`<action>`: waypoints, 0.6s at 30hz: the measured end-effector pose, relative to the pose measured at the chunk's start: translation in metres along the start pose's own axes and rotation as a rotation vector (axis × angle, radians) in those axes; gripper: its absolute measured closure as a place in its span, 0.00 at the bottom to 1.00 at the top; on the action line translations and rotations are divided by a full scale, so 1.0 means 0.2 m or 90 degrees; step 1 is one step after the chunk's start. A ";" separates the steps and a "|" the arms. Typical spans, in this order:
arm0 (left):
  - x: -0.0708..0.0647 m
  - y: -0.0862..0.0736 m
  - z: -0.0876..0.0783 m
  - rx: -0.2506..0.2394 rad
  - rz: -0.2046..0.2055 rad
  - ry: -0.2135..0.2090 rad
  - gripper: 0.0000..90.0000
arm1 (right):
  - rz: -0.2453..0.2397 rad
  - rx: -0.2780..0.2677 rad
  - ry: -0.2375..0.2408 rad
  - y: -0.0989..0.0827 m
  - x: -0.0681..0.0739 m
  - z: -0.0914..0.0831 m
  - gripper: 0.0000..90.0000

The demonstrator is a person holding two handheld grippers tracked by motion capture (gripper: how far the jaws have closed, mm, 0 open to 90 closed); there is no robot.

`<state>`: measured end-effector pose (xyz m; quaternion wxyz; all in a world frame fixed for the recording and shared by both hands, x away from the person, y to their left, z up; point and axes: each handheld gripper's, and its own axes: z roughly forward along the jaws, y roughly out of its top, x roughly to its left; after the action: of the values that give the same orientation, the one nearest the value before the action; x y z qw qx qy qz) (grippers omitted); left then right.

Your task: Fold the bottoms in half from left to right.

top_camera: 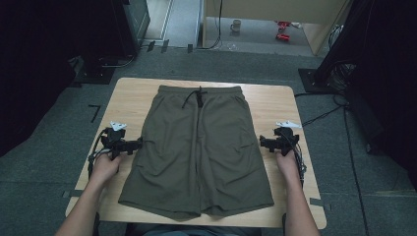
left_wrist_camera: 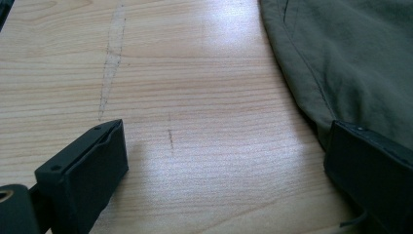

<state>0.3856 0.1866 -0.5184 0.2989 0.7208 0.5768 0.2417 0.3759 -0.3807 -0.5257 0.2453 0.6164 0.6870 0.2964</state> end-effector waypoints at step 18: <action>0.00 0.00 0.00 0.000 0.002 -0.002 0.02 | 0.003 0.000 -0.003 0.00 0.00 0.00 0.00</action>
<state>0.3858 0.1866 -0.5184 0.2993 0.7219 0.5755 0.2412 0.3744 -0.3800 -0.5256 0.2459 0.6187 0.6850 0.2958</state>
